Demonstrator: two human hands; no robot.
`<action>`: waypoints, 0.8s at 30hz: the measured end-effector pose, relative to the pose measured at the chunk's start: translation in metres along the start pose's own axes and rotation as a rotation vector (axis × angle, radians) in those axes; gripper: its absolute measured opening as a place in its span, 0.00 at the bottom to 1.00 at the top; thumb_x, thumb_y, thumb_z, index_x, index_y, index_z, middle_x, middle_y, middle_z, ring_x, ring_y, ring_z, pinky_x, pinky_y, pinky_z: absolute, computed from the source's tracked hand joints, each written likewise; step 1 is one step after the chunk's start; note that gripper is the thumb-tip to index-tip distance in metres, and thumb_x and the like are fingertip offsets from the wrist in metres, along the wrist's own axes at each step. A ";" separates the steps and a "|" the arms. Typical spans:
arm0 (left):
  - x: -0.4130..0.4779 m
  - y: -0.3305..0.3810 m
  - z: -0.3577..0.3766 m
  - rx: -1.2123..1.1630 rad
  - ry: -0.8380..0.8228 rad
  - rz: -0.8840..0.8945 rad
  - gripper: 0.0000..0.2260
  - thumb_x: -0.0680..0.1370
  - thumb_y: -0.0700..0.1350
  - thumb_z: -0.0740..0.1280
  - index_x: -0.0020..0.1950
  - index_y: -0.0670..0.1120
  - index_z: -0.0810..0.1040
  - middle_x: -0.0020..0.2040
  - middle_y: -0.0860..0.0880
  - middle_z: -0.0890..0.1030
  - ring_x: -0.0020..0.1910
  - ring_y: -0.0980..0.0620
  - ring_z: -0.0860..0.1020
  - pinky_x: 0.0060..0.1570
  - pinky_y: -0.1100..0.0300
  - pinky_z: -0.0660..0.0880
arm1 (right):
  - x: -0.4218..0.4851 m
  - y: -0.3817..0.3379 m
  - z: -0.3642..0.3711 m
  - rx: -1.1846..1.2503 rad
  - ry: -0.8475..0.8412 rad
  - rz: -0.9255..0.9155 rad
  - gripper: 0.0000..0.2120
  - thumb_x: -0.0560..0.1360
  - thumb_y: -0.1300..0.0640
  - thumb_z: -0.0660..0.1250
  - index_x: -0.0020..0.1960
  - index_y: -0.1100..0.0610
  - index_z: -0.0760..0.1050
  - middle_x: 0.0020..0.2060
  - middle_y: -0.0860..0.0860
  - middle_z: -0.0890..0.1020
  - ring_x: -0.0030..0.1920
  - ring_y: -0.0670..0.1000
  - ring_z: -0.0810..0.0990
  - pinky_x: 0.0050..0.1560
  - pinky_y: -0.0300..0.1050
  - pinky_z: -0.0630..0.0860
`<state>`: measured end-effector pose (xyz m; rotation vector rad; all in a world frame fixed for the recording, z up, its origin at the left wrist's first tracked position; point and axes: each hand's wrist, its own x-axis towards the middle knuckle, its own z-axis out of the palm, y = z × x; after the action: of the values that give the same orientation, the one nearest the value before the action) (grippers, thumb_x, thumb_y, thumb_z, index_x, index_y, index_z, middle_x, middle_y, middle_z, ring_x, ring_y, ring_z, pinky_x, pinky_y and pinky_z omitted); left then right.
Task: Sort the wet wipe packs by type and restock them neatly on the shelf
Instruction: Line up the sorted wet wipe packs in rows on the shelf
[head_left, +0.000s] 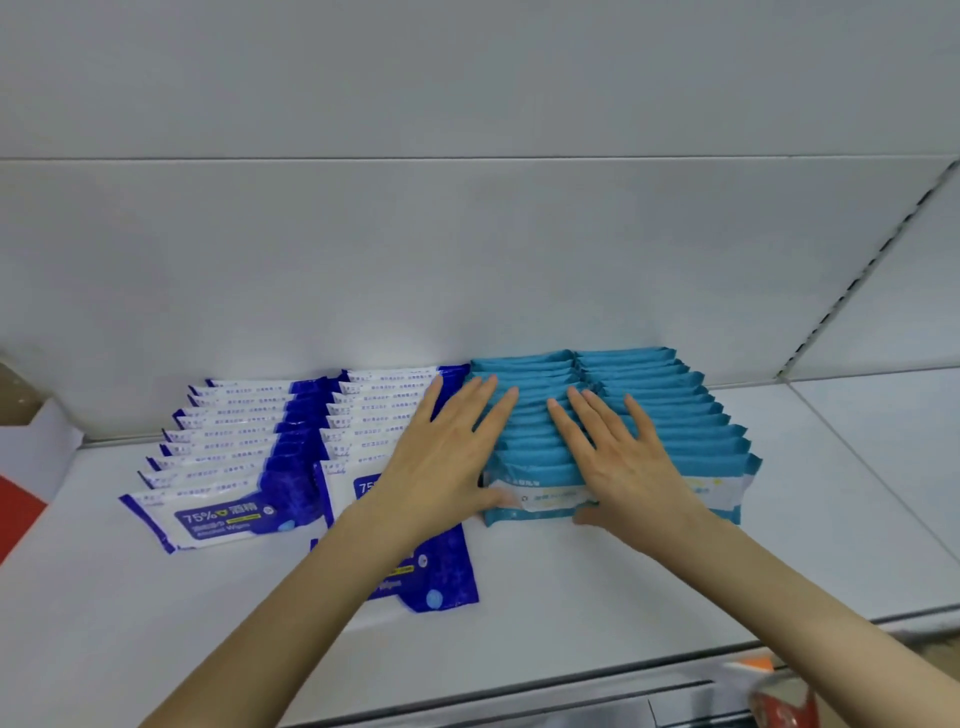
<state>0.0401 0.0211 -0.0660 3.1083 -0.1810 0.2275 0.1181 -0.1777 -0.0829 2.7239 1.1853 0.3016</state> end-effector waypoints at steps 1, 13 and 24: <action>-0.013 -0.008 -0.007 -0.121 0.048 -0.038 0.43 0.74 0.66 0.62 0.78 0.51 0.42 0.79 0.52 0.46 0.77 0.56 0.45 0.74 0.55 0.38 | -0.002 -0.005 -0.005 0.016 0.012 -0.009 0.64 0.44 0.37 0.82 0.73 0.61 0.65 0.68 0.61 0.73 0.67 0.59 0.73 0.66 0.63 0.66; -0.152 -0.040 0.033 -0.797 0.043 -0.703 0.30 0.65 0.52 0.79 0.56 0.69 0.64 0.56 0.61 0.71 0.51 0.61 0.76 0.49 0.59 0.78 | 0.031 -0.133 -0.032 0.306 -0.330 -0.383 0.32 0.70 0.40 0.70 0.67 0.55 0.65 0.63 0.52 0.72 0.61 0.54 0.69 0.61 0.49 0.64; -0.140 -0.052 0.020 -0.207 0.329 -0.523 0.39 0.59 0.51 0.81 0.66 0.51 0.69 0.56 0.51 0.76 0.54 0.49 0.74 0.51 0.57 0.71 | 0.040 -0.144 -0.028 0.199 0.127 -0.232 0.22 0.52 0.50 0.82 0.39 0.56 0.77 0.42 0.53 0.78 0.43 0.54 0.76 0.41 0.46 0.74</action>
<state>-0.0885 0.0882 -0.1069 2.7333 0.5643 0.6406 0.0366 -0.0496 -0.0833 2.7252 1.6308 0.3477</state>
